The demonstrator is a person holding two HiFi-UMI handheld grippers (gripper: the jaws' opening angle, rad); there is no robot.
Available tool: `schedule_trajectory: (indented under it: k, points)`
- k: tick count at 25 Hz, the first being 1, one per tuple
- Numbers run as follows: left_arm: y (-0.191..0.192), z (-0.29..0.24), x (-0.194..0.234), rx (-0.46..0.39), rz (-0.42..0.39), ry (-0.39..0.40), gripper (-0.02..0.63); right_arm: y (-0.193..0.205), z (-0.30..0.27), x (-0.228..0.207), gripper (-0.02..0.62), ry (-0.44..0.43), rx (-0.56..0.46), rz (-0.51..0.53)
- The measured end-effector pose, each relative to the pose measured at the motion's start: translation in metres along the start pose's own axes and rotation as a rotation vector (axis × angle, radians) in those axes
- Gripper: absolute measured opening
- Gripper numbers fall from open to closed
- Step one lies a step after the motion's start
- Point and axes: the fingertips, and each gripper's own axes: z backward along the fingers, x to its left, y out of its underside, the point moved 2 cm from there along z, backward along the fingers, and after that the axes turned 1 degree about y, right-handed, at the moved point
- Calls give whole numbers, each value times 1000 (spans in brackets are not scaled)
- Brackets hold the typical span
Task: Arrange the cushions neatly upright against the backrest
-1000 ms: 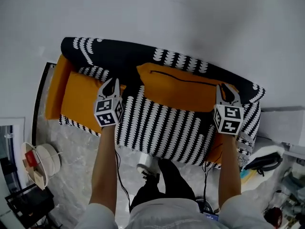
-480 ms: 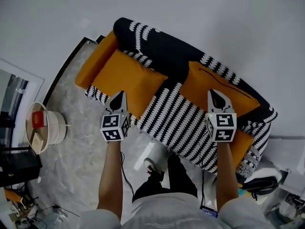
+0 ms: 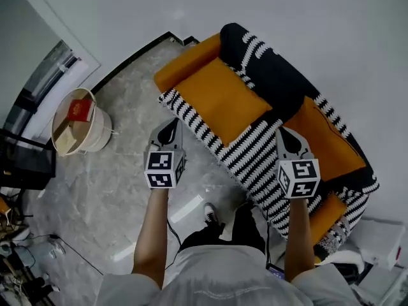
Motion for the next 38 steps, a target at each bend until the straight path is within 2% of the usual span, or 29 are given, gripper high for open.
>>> schedule_trajectory:
  k: [9, 15, 19, 23, 32, 38]
  points:
    - [-9, 102, 93, -37, 19, -89, 20, -56, -17, 133, 3, -125, -50, 52]
    - [-7, 108, 147, -49, 33, -163, 20, -87, -57, 166, 3, -166, -87, 77]
    - [-14, 80, 172, -55, 19, -151, 20, -101, -93, 167, 3, -159, -95, 73]
    - [-29, 31, 199, -61, -26, -110, 20, -115, -142, 162, 3, -132, -93, 60]
    - [-92, -107, 240, -83, -107, 41, 20, -157, -226, 104, 3, -6, -72, 38]
    - [-111, -166, 251, -80, -103, 126, 20, -170, -251, 81, 3, 88, -56, -2]
